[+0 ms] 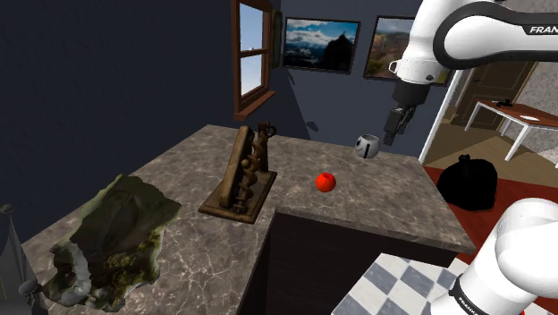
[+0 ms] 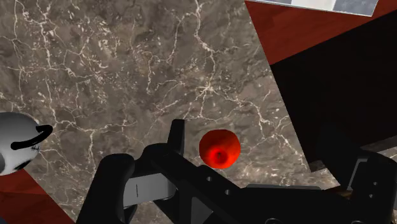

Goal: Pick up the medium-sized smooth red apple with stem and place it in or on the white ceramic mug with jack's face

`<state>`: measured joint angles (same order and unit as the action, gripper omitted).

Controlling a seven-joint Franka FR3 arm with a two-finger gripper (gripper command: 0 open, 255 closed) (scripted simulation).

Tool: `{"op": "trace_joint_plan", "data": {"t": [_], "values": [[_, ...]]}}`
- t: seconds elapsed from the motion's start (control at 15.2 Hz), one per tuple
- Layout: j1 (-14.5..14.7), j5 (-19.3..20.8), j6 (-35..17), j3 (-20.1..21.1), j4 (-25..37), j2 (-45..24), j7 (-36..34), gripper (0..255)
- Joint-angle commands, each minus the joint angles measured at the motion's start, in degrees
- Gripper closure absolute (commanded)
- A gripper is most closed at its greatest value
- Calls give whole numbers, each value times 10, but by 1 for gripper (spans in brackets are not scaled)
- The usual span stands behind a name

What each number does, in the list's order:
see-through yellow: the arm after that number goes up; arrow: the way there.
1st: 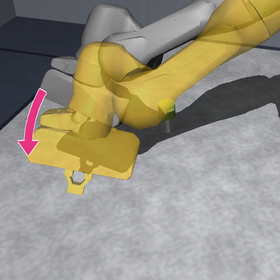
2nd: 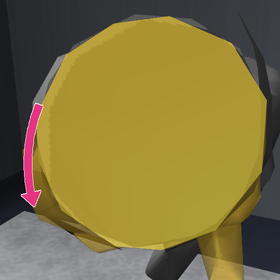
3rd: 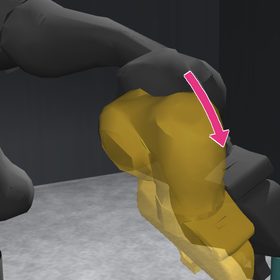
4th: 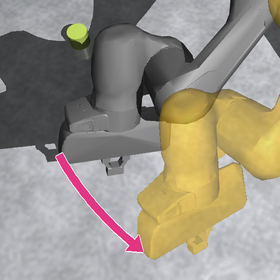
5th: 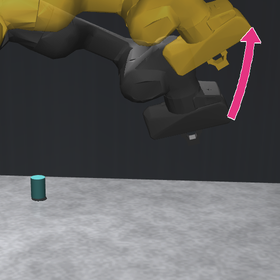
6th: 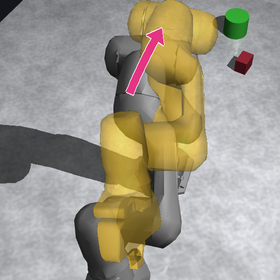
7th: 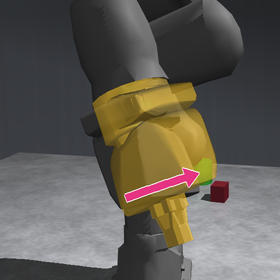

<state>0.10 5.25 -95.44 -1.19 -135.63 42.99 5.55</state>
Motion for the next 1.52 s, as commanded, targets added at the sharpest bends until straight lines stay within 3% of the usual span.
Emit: {"op": "trace_joint_plan", "data": {"t": [0.0, 0.73, 1.45], "values": [[0, 0, 0, 0, 0, 0, 0, 0], [16, 16, -227, -7, -33, -175, 29, 0], [25, 33, -399, -5, 28, -389, 49, 0]]}}
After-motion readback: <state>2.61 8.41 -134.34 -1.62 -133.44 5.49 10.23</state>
